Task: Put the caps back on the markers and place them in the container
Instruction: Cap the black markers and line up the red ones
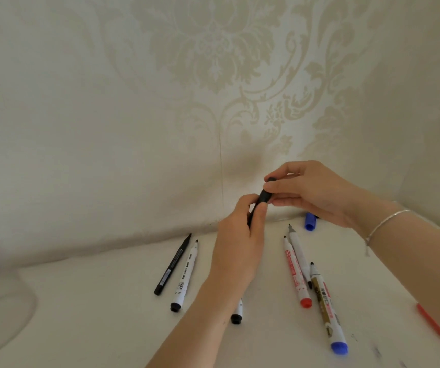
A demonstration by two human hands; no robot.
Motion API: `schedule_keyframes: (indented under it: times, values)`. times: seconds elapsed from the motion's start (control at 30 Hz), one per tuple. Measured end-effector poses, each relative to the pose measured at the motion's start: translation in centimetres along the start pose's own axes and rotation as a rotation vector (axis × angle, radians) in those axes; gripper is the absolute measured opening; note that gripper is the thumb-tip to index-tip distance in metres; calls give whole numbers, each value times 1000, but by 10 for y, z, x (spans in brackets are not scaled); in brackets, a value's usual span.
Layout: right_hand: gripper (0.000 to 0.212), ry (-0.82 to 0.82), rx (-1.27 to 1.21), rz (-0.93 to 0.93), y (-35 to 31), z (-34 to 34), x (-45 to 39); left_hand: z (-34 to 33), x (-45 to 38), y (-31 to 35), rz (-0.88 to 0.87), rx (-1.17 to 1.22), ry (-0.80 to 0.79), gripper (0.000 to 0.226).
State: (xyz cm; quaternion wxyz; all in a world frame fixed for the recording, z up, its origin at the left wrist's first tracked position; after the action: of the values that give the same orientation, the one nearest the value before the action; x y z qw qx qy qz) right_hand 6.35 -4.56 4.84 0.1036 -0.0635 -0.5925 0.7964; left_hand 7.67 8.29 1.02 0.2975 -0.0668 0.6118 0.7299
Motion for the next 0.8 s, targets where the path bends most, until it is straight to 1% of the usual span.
schedule_keyframes:
  times: [0.13,0.23,0.3,0.43,0.53,0.6,0.7,0.8]
  values:
    - [21,-1,43,-2,-9,-5,2,5,3,2,-10,51,77,6]
    - [25,-1,28,-28,-8,-8,5,10,4,0,-27,32,117,2]
    - [28,6,-2,-33,-7,-10,7,12,4,0,-47,3,122,7]
    - [29,78,36,-18,-9,-12,12,16,6,2,-35,27,159,8]
    - [24,200,110,9,-10,-10,17,13,7,8,-1,76,169,9]
    - [26,325,70,45,-13,-6,23,9,4,18,8,96,157,11]
    - [30,474,0,39,-11,1,36,-7,2,37,46,137,78,7]
    - [14,525,3,4,-9,16,56,-32,10,55,84,201,-49,12]
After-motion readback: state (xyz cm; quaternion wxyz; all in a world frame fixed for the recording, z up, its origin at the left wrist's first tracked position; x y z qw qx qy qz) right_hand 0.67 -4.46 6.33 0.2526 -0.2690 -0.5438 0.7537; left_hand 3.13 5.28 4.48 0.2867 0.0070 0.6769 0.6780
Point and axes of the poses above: each hand's wrist, its own x-axis away from the middle knuckle, its own z-axis out of the back of the hand, y = z × x, the point moved 8 cm from there along -x, towards the middle knuckle, and after that the axes turned 8 degrees about x, right-handed, at the moved point
